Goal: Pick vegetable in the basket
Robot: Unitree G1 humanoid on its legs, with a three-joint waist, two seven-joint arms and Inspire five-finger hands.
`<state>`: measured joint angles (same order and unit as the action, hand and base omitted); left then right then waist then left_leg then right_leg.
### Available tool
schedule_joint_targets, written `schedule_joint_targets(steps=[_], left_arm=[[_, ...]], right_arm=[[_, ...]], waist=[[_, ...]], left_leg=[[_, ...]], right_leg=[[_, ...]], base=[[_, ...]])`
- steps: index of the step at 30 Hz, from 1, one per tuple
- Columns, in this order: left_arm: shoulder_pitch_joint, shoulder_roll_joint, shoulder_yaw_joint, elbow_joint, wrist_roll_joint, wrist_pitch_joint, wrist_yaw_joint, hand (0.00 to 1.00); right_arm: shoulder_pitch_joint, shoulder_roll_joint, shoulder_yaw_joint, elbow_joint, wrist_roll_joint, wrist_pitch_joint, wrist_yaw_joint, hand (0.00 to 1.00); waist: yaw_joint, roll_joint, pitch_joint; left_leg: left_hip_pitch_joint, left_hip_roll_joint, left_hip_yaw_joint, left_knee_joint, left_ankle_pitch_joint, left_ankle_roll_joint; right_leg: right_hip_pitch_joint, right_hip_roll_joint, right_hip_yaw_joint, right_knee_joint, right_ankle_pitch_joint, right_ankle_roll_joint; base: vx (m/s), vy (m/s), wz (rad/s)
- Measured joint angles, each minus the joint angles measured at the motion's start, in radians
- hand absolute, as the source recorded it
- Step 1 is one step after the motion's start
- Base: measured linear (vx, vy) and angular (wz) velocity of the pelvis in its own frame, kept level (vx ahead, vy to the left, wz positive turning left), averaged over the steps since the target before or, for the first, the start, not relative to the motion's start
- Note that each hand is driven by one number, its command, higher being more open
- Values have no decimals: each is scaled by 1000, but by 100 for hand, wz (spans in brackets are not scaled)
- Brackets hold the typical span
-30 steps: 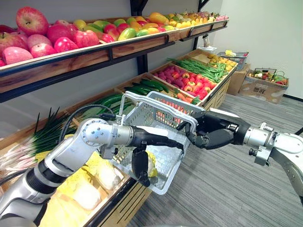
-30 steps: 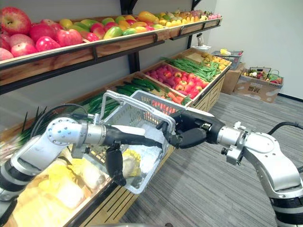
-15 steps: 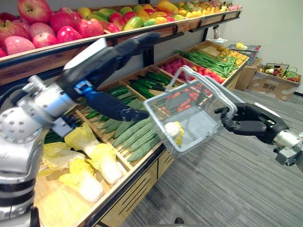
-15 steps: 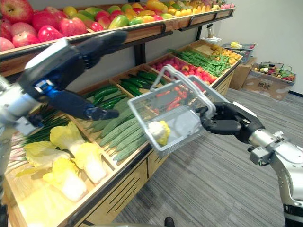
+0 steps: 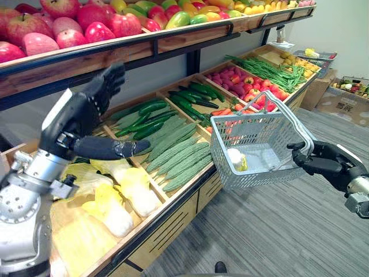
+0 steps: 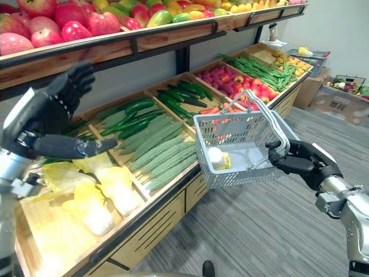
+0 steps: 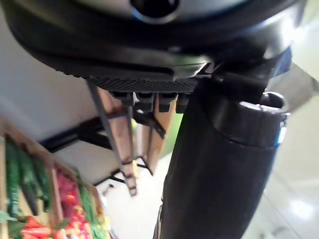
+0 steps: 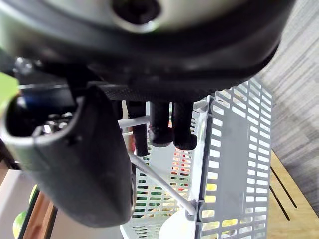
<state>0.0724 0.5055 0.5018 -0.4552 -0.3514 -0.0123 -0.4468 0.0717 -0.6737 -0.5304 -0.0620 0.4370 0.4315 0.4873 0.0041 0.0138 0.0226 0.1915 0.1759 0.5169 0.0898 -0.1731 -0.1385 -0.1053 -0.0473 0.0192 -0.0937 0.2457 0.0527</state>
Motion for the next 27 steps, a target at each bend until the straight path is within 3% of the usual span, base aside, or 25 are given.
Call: schedule_joint_targets(steps=[4,7,10,14,17,21,24,27], left_arm=[[41,-92,63,145,-20,31,142,100],[49,-208,270,302,-91,31,296,100],[98,-248,433,432,-124,8,377,100],[150,-277,593,646,-168,-75,456,100],[158,-276,666,794,-194,-153,559,100],[156,-276,740,955,-231,-257,727,100],[156,-276,764,1015,-275,-285,778,100],[140,-276,773,1204,-309,-323,861,100]], right_arm=[[-4,8,-8,66,7,-22,-16,0],[-5,42,-86,141,19,-32,-26,0],[-6,50,-129,216,36,-33,-75,0],[-9,50,-191,282,36,-40,-149,0],[-33,52,-195,335,37,-57,-158,0],[-50,66,-195,375,39,-61,-158,0],[-57,82,-194,382,40,-65,-157,0],[-61,87,-188,403,42,-65,-149,0]], waist=[[0,-6,4],[2,-9,7],[3,-8,6],[24,-9,6],[18,-13,5],[8,-16,2],[-8,-17,3],[-16,-19,1]], left_leg=[[-19,-17,-51,-1,-9,17],[-45,-32,-113,-4,-10,24],[-55,-31,-134,-5,-5,19],[-64,-39,-154,-3,-6,24],[-73,-46,-176,0,-12,37],[-85,-57,-217,3,-22,32],[-91,-59,-228,4,-21,29],[-91,-60,-228,9,-18,29]], right_leg=[[-4,-13,-11,-2,-3,2],[-18,-22,-23,0,-4,2],[-17,-25,-41,1,-3,5],[-16,-35,-53,1,-6,9],[-13,-47,-72,-2,-11,15],[-16,-53,-79,-2,-12,19],[-18,-55,-86,-2,-12,20],[-18,-55,-83,-2,-14,21]], base=[[-63,29,12],[-35,24,15],[22,19,21],[-8,38,14],[-52,28,15],[-49,19,7],[-18,1,6],[-4,2,-1]])
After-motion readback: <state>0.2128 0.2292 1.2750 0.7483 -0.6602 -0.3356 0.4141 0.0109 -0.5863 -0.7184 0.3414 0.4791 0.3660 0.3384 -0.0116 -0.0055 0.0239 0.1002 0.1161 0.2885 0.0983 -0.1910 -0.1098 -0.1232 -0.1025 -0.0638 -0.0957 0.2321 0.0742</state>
